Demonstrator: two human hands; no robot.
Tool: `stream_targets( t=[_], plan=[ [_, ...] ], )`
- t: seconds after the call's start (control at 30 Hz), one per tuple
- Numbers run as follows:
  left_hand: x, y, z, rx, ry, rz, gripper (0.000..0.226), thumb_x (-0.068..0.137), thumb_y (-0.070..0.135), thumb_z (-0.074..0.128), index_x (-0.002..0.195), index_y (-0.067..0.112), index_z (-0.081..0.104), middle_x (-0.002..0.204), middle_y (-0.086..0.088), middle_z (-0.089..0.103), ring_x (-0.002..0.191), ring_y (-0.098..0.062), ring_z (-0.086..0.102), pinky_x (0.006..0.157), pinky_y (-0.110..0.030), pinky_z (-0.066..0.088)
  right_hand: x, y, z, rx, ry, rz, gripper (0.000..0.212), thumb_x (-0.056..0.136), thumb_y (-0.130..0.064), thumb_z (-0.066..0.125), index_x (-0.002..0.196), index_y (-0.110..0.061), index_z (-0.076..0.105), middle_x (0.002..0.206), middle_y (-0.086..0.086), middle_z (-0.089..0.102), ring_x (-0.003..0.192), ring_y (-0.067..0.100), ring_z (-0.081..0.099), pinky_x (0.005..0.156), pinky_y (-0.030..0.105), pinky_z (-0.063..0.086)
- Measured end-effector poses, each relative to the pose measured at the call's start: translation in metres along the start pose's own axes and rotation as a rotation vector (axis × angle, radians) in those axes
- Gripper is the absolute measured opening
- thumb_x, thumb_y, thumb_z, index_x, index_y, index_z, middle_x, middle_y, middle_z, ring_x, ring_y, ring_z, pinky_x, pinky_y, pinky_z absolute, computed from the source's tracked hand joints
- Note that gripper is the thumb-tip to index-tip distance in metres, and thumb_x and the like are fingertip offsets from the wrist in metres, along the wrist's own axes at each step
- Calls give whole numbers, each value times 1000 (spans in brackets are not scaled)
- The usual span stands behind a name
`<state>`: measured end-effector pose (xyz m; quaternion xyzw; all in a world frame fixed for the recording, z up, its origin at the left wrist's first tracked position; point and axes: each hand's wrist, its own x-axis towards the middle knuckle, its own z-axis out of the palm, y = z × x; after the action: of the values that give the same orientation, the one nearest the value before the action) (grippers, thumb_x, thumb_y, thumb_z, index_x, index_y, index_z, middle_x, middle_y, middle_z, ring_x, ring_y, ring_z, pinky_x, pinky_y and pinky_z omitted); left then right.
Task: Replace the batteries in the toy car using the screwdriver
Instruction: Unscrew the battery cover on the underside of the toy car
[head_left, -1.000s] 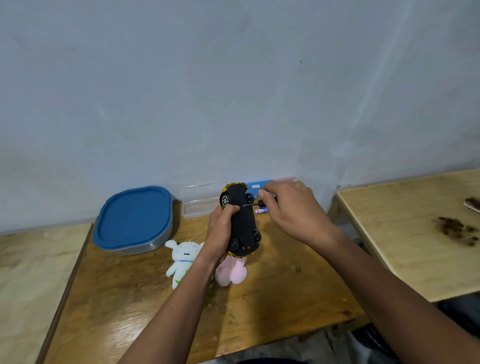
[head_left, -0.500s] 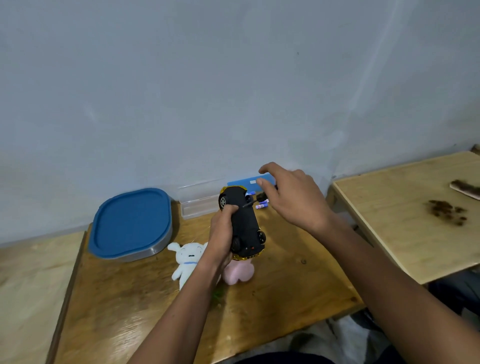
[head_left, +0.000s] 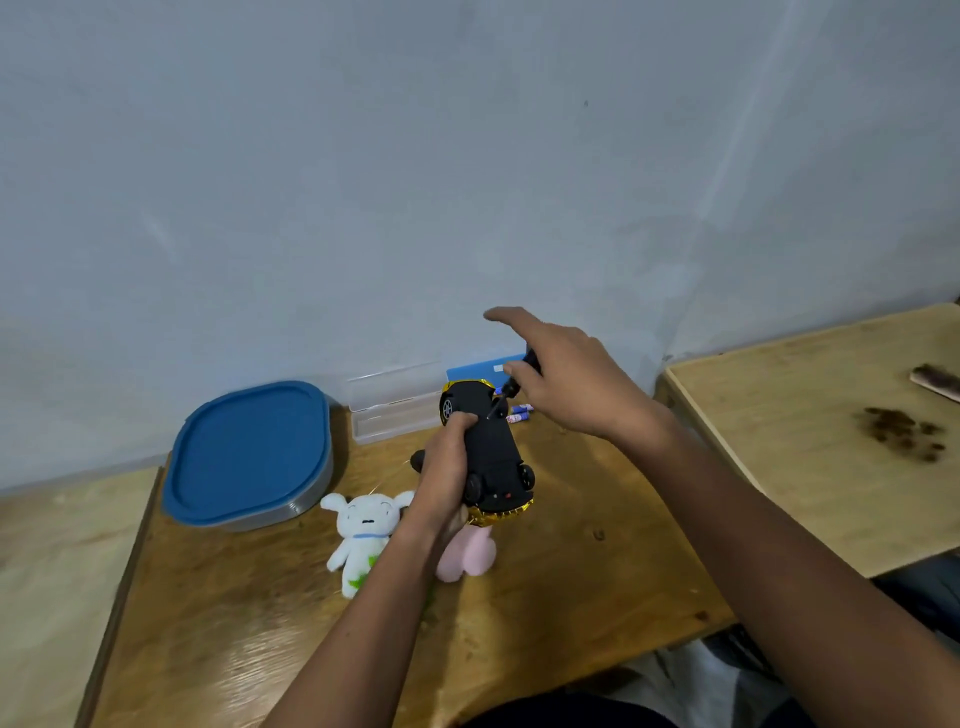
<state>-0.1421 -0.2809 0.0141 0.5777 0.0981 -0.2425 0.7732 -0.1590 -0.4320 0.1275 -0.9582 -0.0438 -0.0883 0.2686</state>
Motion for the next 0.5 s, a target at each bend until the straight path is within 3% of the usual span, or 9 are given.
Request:
stream_targets(
  t=[0.1, 0.23, 0.3, 0.37, 0.5],
  plan=[
    [7, 1, 11, -15, 30, -13, 29, 93, 32, 52, 100, 8, 66, 84, -13, 69, 72, -28, 65, 73, -40, 50, 9, 13, -12, 90, -109, -28, 65, 92, -13, 51, 148, -38, 31, 91, -9, 59, 87, 13, 55, 73, 31, 42],
    [15, 0, 33, -41, 42, -2, 29, 92, 31, 51, 101, 8, 66, 85, -14, 67, 73, -29, 63, 78, -46, 49, 18, 32, -18, -155, -16, -57, 46, 98, -44, 47, 143, -36, 40, 101, -12, 68, 100, 21, 60, 76, 35, 47],
    [20, -2, 43, -61, 40, 5, 28, 92, 30, 51, 99, 9, 67, 83, -13, 66, 76, -31, 61, 83, -51, 47, 23, 45, -20, -232, 32, -49, 39, 100, -49, 43, 136, -36, 49, 104, -7, 71, 105, 25, 61, 76, 35, 45],
    [25, -5, 51, -86, 36, 4, 29, 91, 31, 51, 99, 8, 68, 83, -13, 68, 81, -32, 61, 90, -58, 47, 28, 57, -22, -162, -1, -55, 36, 100, -38, 47, 136, -38, 49, 102, -6, 69, 102, 25, 61, 78, 36, 48],
    [30, -8, 67, -74, 70, -6, 33, 94, 33, 51, 108, 7, 65, 88, -15, 68, 87, -35, 62, 95, -61, 49, 32, 74, -30, 142, -188, -140, 66, 90, -12, 55, 144, -44, 35, 91, -9, 58, 88, 15, 59, 80, 40, 52]
  ],
)
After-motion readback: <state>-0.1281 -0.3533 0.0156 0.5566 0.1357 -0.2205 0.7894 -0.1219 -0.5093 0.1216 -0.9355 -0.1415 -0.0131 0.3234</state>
